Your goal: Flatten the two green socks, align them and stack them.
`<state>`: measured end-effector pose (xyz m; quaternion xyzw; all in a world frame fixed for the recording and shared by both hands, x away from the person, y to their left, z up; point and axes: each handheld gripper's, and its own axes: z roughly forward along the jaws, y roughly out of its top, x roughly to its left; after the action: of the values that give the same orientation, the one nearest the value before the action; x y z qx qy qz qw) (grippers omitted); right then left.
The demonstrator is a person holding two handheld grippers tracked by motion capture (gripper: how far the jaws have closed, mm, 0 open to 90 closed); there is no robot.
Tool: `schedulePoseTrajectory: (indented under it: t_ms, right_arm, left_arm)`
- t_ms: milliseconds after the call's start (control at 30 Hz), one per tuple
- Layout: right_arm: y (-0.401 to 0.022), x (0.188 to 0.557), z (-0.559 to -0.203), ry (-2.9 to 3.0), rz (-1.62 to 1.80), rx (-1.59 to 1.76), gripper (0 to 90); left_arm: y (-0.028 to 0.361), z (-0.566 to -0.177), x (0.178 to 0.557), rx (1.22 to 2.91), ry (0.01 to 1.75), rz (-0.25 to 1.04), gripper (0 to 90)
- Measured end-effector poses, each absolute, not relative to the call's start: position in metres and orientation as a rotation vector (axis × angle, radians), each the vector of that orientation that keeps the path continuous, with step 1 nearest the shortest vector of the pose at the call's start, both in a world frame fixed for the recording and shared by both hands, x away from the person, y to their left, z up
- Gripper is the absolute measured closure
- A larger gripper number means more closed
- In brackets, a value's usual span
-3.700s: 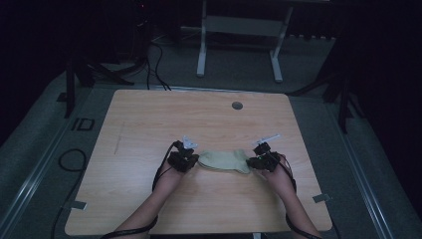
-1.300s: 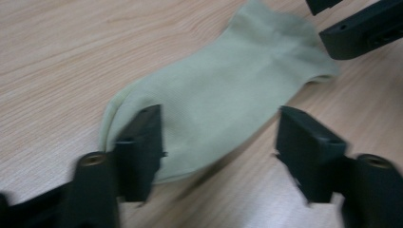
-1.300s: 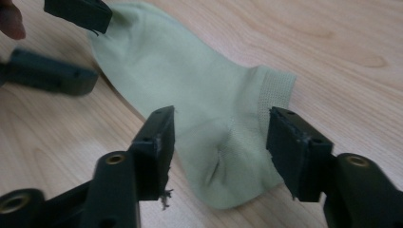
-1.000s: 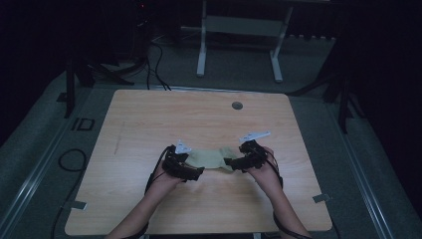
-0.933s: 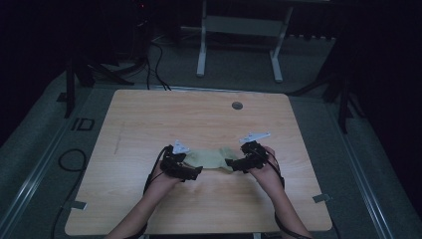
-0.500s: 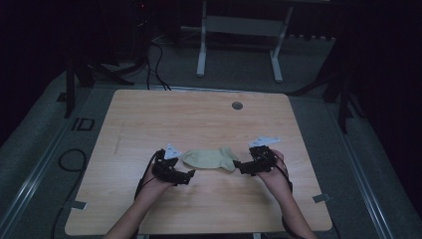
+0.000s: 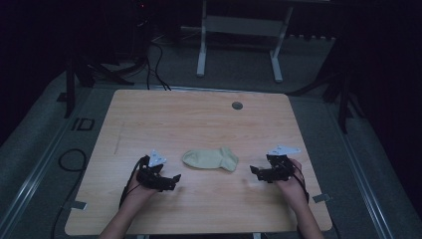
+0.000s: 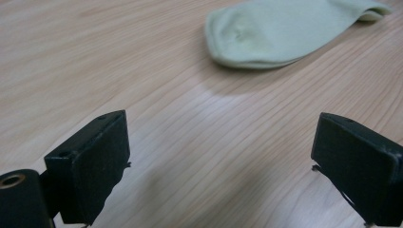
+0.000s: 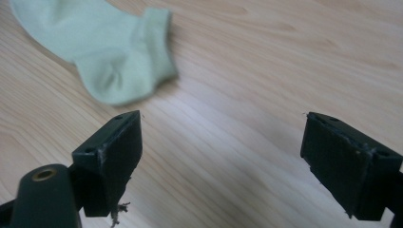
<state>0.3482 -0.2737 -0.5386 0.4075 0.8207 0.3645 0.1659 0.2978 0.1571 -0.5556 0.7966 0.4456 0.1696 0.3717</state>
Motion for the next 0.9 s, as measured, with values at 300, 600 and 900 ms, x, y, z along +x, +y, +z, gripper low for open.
schedulePoseTrajectory:
  t_ms: [300,600,900]
  right_arm:
    - [-0.305,0.337,-0.552,2.309,0.996,1.245,14.0]
    - [-0.325,0.323,-0.557,2.267,0.995,1.307,14.0]
    - [-0.344,0.304,-0.557,2.216,1.006,1.352,14.0]
  left_arm:
    - [0.183,-0.557,0.285,2.004,1.199,0.459,5.7]
    - [0.203,-0.563,0.270,1.991,1.241,0.474,5.6]
    - [0.221,-0.566,0.253,1.922,1.284,0.462,5.6]
